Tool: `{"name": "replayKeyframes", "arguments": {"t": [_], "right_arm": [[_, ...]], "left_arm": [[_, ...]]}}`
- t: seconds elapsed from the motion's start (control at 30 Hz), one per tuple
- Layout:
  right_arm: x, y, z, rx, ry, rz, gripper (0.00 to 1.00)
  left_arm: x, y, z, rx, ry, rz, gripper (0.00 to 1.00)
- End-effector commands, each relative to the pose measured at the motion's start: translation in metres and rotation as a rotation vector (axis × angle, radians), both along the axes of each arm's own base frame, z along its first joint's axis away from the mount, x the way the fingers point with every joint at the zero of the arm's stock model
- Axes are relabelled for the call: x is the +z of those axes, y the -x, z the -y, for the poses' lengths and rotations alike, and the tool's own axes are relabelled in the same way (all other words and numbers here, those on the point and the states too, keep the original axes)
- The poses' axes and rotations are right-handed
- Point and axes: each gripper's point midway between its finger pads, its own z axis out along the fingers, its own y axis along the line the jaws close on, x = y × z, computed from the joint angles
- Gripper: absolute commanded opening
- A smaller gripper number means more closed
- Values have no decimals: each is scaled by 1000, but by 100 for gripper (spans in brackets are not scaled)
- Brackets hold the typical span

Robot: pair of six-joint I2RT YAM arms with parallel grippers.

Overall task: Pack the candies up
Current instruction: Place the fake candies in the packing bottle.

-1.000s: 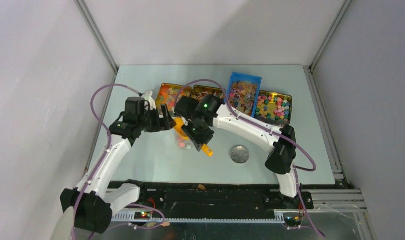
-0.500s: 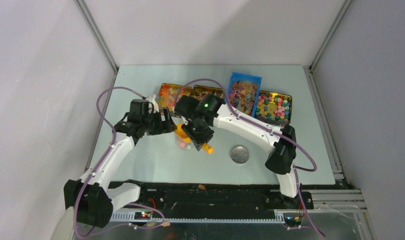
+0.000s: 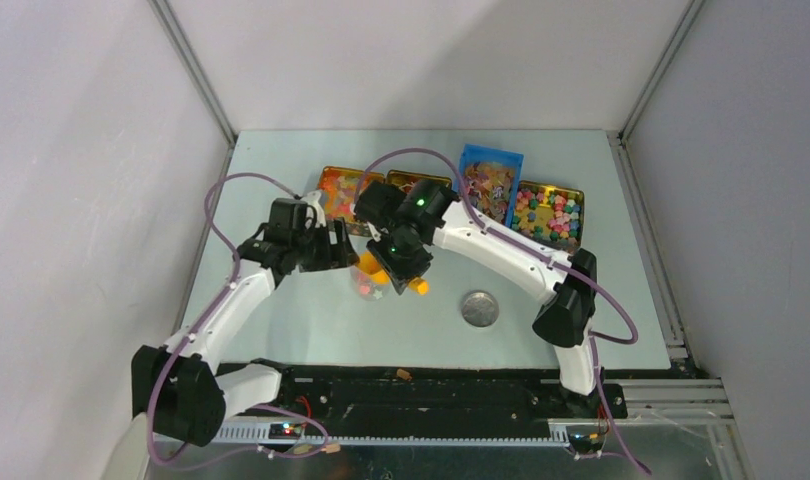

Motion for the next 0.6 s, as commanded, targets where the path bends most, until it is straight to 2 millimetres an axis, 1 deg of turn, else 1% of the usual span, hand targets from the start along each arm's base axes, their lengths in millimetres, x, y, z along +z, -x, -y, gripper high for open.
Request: {"name": "replayKeyframes", "arguments": {"t": [0.0,0.27,0.3,0.33,0.57], "right_arm": [[40,-7,2,-24,-92,77,0],[43,-10,0,-21,-91,63,0],[40,-11,1,-22,-82,55,0],[41,-10,3,-18,-75,49,0],[28,-3,8,6,-24,4,0]], "left_arm": [[1,-4,1,-6,-23,19,82],[-5,-4,3,-12,-51,7,82],[-5,-4,3,-12,-52,8,82],[-5,-4,3,-11,-54,10,83],[5,-7,0,-12,-69,41,84]]}}
